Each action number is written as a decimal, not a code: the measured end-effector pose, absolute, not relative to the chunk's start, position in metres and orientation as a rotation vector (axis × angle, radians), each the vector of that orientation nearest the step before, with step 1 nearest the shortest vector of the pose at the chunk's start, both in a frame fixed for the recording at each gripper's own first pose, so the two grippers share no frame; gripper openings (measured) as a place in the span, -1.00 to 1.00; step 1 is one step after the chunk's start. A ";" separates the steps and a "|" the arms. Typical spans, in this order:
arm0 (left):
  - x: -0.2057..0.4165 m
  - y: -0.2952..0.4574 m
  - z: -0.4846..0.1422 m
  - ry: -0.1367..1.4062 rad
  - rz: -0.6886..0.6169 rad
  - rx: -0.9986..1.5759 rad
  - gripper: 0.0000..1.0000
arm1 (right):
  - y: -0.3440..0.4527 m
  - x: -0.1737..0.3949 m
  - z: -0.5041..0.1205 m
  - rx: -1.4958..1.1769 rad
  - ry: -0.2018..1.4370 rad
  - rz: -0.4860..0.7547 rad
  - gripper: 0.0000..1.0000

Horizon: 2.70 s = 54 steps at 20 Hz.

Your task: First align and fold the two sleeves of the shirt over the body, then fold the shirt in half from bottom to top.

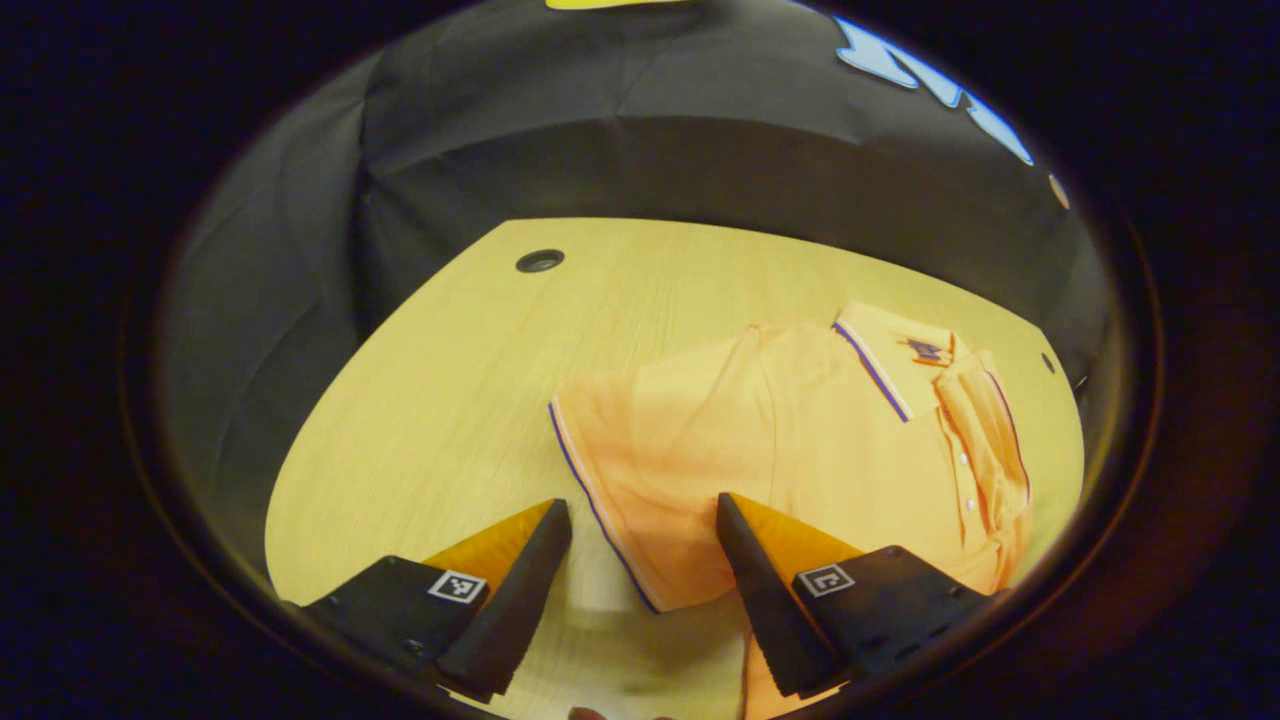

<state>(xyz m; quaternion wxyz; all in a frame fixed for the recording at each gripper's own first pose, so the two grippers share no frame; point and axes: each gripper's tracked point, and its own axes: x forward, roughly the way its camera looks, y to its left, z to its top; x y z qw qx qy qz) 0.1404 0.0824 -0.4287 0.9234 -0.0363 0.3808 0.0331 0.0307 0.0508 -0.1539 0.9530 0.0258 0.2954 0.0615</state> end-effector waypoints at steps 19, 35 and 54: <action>0.164 0.024 -0.373 0.666 -0.016 0.068 -0.87 | 0.041 0.023 -0.165 0.071 0.620 0.106 -0.31; 0.132 -0.139 -0.383 0.645 -0.376 0.347 -0.87 | -0.009 -0.010 -0.183 0.154 0.648 -0.013 -0.31; 0.041 -0.106 -0.342 0.754 -0.400 0.155 0.94 | 0.012 -0.041 -0.226 0.142 0.760 0.117 -0.07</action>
